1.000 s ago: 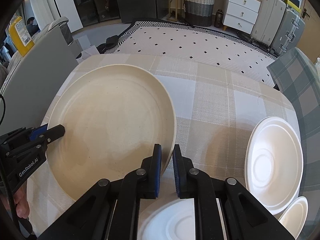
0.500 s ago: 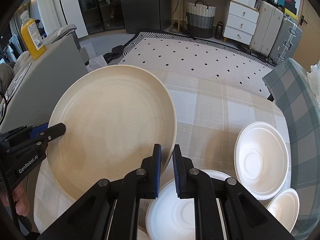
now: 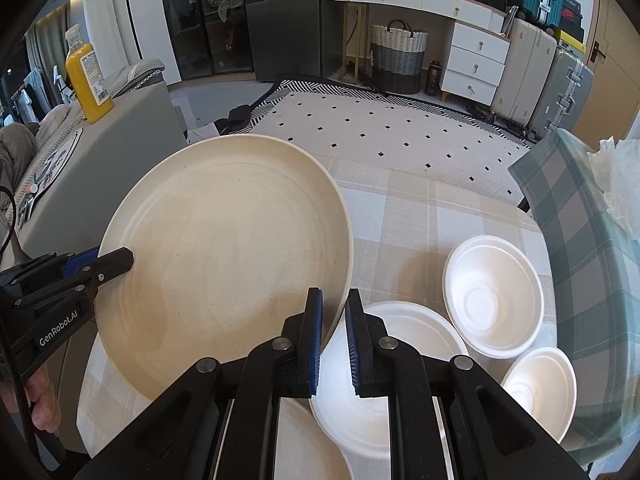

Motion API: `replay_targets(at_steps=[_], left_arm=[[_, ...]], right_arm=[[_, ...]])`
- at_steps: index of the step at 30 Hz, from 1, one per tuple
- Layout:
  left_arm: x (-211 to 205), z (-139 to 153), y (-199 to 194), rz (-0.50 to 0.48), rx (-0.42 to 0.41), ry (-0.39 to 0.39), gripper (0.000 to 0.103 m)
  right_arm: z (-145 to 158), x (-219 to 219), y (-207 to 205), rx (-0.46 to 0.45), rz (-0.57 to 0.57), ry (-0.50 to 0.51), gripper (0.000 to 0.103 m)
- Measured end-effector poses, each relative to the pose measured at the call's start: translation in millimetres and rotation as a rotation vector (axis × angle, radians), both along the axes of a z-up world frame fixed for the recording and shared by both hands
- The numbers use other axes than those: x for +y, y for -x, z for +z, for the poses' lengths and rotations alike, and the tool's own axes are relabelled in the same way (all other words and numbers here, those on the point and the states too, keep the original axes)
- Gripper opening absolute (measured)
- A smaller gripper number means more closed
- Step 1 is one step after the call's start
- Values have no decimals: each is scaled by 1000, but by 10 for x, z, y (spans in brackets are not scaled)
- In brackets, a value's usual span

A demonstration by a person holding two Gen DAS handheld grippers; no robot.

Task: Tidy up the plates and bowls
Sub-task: 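Lift the large cream plate with both tools and carry it over the plate stack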

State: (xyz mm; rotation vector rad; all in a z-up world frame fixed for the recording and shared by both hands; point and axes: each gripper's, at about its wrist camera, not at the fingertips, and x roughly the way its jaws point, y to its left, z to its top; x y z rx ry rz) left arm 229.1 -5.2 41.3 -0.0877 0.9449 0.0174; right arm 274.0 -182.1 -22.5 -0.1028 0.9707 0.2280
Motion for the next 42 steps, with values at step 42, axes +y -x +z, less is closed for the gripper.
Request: replay_targets(at_steps=[42], left_arm=[[-618,-250,1566,-60,37,-66,16]], right_arm=[[-326,-452,1396,27,-17,-61,11]])
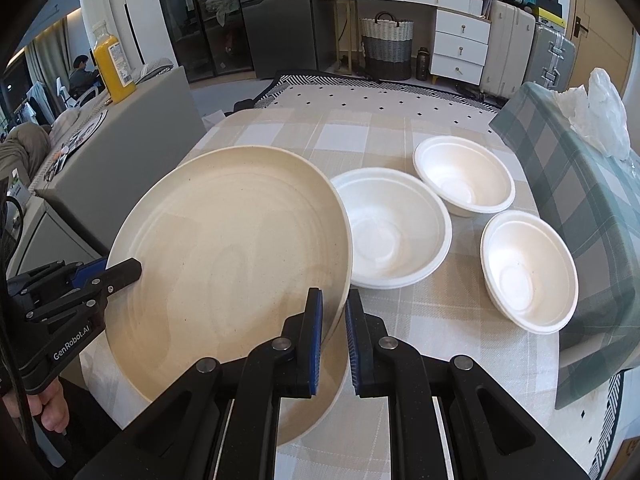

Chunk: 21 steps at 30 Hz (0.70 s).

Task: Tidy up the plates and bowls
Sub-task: 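Lift the large cream plate with both tools and carry it over the plate stack, then lower the plate onto the cream plate stack and open both tools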

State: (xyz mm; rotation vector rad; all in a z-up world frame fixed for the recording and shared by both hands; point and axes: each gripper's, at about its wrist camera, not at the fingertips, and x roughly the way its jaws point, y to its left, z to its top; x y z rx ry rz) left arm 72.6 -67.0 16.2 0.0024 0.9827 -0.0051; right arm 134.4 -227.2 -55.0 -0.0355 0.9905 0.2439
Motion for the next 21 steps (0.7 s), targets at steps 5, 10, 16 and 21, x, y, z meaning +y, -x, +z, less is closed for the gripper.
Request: replay_targets(at_steps=[5,10,16,21], left_arm=[[39,-157,54,6,15,-5,16],[73,-269,79,12,26,-4,16],[74,-357,77,13,34,-16,16],[57,-398,75,7,40,-21,16]], right_arm=[[-141,46,85,13,15,14,12],[-244,72,145,22,27,27,12],[-340,82,178,32,31,35,12],[-373,73,214,43,32,29,13]])
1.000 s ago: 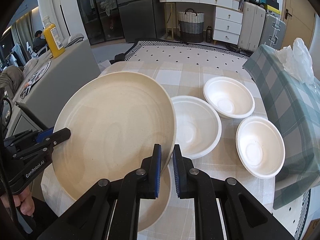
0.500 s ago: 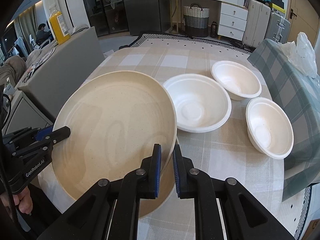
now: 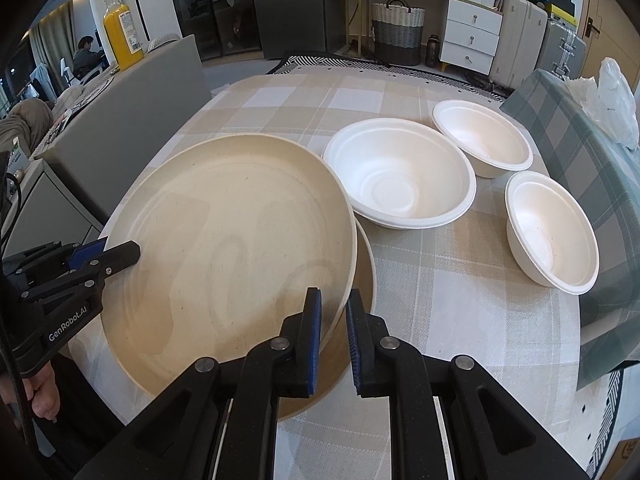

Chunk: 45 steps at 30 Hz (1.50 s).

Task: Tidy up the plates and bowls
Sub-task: 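Lower the plate onto the cream plate stack and open both tools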

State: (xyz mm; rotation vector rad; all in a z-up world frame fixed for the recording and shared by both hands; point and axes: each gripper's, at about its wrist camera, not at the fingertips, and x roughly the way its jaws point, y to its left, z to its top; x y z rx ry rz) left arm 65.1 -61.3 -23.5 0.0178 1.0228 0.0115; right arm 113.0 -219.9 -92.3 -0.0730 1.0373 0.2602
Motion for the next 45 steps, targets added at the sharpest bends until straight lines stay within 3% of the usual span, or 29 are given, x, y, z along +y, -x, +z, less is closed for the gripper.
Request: replay_targets(at_steps=[36,45], left_arm=[[-120,-309,-54,-48,42,-51,21],[-143,-336,-51,-51,47,-72,24]], right_arm=[[-79,62,133,-48,14,114,15],[-174,6,86,-18,-3,113,23]])
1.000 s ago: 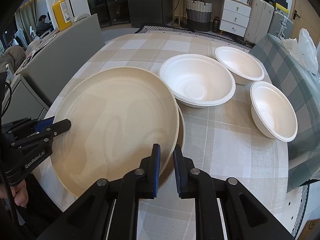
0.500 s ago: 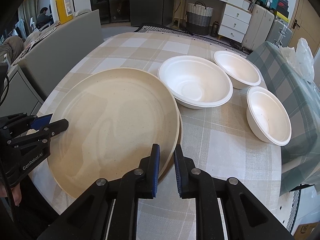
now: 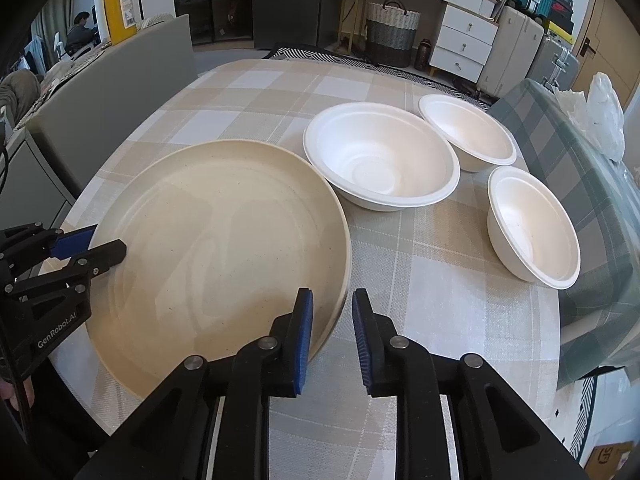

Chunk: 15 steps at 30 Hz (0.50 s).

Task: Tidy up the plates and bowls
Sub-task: 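Lower the plate onto the cream plate stack and open both tools, then withdraw both tools and move them toward the white bowls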

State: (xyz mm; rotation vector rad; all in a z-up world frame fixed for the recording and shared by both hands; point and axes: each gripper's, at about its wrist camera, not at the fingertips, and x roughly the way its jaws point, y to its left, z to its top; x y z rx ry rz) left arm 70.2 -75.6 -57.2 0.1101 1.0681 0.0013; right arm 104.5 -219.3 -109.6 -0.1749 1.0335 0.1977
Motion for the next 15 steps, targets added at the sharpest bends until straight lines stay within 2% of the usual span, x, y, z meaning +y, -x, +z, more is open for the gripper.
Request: replay_targets(at_steps=[3,5,8,9,10,11,15], left_arm=[[37,8,-4,15,4,9,28],[76,18,-6,29,6,18,35],[135,53,-11,48,0,42,55],[152,67,-14,55,-3,48,67],[165,81,-11,60,-7,53,73],[175,93,-9,63,-8,57,73],[196,106,-16,63,1,82,74]], right_arm=[[13,2,2,-4,6,-13,31],[26,-3,1,-4,11,-26,42],[59,-16,-7,-6,7,-42,55],[71,-24,-10,-6,7,-52,60],[84,-36,-7,-9,4,-61,72],[99,-45,-4,-16,-2,-68,80],[159,-68,-3,-31,-10,-88,84]])
